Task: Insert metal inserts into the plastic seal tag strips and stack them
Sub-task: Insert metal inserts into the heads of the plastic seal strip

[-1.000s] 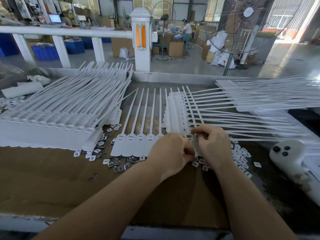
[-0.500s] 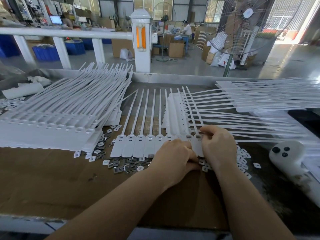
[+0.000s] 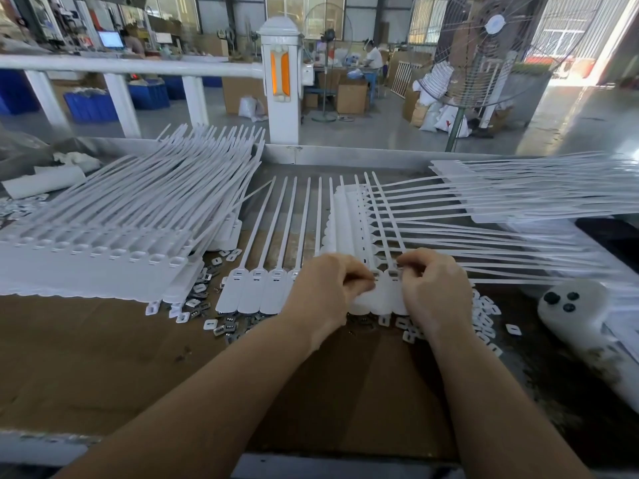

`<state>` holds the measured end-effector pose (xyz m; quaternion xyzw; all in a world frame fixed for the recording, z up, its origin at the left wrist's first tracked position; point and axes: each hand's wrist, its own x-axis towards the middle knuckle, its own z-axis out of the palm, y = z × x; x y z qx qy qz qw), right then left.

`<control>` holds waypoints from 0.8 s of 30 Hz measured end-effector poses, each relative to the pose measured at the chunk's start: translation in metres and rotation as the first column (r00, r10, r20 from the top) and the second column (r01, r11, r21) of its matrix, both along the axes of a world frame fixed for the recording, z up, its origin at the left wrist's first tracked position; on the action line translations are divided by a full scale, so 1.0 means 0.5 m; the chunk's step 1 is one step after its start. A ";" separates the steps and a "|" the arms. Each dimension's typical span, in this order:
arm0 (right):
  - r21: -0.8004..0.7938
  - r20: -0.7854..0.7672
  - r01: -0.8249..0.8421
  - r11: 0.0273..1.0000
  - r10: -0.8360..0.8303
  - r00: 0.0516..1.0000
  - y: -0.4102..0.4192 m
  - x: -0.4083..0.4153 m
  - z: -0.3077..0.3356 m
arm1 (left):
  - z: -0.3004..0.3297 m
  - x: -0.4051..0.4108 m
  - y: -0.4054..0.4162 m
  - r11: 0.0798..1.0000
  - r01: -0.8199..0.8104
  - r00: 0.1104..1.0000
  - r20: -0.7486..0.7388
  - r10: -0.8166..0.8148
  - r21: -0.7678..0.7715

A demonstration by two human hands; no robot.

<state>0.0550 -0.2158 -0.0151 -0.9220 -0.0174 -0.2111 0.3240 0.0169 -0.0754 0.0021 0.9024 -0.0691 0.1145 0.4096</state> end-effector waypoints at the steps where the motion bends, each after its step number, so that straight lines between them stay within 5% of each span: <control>1: 0.001 -0.004 -0.001 1.000 0.001 1.000 0.000 0.000 0.000 | 0.004 0.008 0.002 1.000 -0.010 1.000 -0.011 0.010 -0.020; 24: 0.019 -0.033 -0.004 1.000 0.004 0.999 0.003 0.005 -0.007 | 0.003 0.065 -0.029 0.903 -0.021 1.000 0.015 0.017 0.428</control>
